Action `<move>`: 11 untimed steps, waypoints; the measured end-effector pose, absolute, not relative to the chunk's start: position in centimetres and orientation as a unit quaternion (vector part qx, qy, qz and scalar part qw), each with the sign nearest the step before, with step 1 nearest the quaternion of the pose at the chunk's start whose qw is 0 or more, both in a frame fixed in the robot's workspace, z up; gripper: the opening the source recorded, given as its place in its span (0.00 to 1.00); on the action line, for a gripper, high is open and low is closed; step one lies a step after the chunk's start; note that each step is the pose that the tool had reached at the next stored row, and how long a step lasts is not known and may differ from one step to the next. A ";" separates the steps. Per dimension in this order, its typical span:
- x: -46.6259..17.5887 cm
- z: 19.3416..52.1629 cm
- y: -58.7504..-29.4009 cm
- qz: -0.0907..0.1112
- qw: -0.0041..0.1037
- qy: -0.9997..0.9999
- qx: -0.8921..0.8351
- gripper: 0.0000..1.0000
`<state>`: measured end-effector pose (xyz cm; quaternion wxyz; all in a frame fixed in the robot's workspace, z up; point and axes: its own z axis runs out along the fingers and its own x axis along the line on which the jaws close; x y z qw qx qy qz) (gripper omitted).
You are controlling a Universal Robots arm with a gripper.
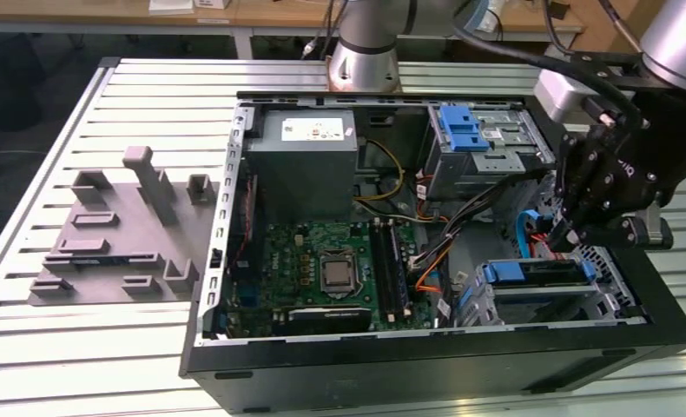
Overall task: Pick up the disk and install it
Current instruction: 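Insert the second disk wire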
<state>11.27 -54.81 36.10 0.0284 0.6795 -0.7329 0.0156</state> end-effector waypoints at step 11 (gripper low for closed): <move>9.9 37.3 -54.8 0.019 0.024 -0.733 0.679 0.11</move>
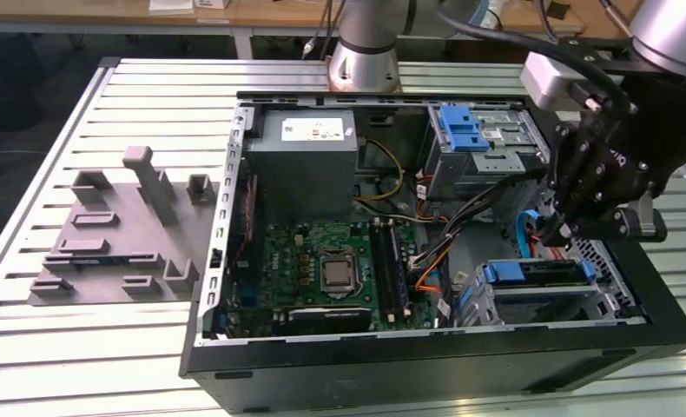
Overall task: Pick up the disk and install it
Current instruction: 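Insert the second disk wire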
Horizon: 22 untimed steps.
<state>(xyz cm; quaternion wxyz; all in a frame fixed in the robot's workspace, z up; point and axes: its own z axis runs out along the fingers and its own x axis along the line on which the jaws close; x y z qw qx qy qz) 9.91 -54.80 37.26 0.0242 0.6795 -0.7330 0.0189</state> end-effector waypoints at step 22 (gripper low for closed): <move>9.5 38.3 -52.3 0.023 0.027 -0.733 0.679 0.18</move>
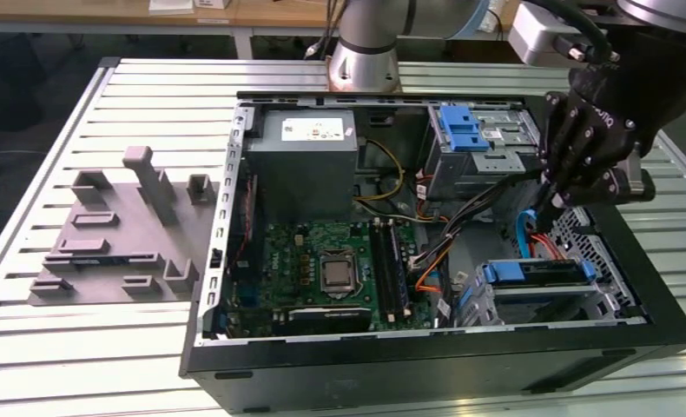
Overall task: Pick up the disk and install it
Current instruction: 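Insert the second disk wire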
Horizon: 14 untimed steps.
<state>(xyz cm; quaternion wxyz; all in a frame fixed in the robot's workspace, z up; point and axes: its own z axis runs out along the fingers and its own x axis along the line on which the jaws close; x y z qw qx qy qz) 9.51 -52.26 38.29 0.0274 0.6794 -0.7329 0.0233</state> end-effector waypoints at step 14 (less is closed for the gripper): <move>9.5 36.8 -52.2 0.024 0.026 -0.733 0.679 0.25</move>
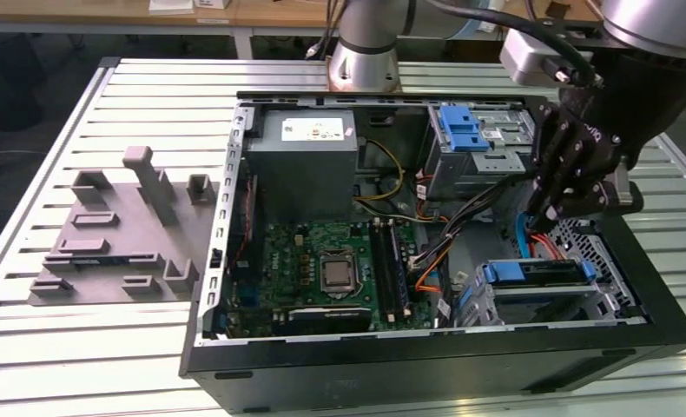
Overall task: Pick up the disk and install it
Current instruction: 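Insert the second disk wire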
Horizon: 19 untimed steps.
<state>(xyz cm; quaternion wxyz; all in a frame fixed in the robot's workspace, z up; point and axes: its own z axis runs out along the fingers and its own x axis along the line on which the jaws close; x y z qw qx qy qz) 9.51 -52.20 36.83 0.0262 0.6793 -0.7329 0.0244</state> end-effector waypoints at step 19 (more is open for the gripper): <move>9.6 35.8 -53.2 0.012 0.015 -0.733 0.680 0.16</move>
